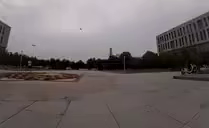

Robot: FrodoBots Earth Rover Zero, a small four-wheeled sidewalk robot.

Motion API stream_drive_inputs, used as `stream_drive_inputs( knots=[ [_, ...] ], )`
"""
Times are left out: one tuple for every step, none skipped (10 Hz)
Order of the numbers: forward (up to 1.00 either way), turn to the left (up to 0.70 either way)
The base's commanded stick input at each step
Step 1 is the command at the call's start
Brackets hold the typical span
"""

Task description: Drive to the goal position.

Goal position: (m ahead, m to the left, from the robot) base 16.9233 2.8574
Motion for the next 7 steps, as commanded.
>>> stream_drive_inputs(
  knots=[
    [0.70, 0.01],
    [0.70, 0.01],
    [0.70, 0.01],
    [0.70, 0.01],
    [0.70, 0.01],
    [0.70, 0.01],
    [0.70, 0.01]
  ],
)
